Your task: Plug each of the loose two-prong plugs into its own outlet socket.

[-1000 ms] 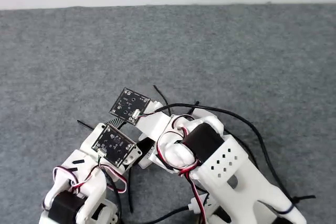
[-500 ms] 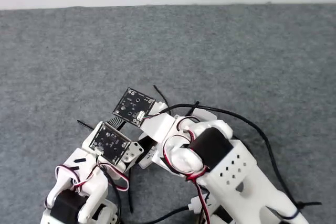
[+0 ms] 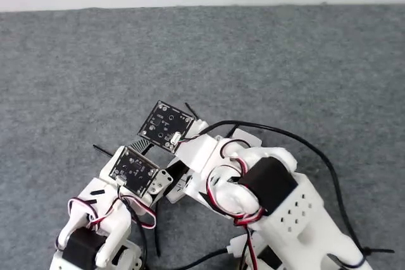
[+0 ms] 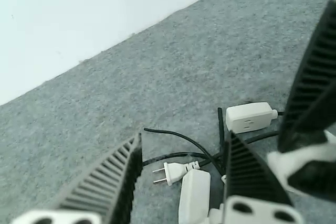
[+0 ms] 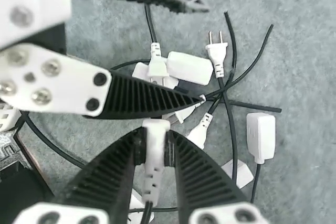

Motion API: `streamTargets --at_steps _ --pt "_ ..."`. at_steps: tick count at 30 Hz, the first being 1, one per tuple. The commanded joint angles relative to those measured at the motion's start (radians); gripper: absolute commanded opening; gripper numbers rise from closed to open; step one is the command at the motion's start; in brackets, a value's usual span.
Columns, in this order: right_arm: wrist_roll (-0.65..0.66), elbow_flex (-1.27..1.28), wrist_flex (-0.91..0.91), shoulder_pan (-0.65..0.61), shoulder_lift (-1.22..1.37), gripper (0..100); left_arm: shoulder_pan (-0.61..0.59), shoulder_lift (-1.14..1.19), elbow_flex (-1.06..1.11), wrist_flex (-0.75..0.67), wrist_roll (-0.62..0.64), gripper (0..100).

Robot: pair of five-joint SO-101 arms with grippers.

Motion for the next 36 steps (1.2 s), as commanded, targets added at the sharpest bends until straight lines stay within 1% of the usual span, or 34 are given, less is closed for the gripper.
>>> streamTargets --at_steps 1,14,21,23,25,29,33,36 --pt "-0.008 -0.066 0.004 -0.002 -0.033 0.8 0.011 0.021 0.002 -0.012 -0.014 25" --pt "-0.009 -0.046 0.001 -0.002 -0.031 0.8 0.011 0.020 0.002 -0.011 -0.014 25" --pt "-0.009 -0.017 -0.005 -0.002 -0.031 0.8 -0.011 0.018 0.002 -0.017 -0.015 25" --pt "-0.009 -0.017 -0.005 -0.002 -0.028 0.8 -0.080 0.017 0.002 -0.052 -0.009 25" --pt "-0.011 -0.017 -0.005 -0.001 0.001 0.8 -0.176 0.023 0.013 -0.107 0.002 25" --pt "-0.012 -0.018 -0.018 0.031 0.114 0.8 -0.333 0.023 0.051 -0.221 0.132 25" --pt "-0.032 -0.017 -0.059 0.058 0.219 0.8 -0.508 0.023 0.056 -0.275 0.276 25" --pt "-0.028 -0.015 -0.085 0.050 0.289 0.8 -0.609 0.023 0.058 -0.301 0.348 25"
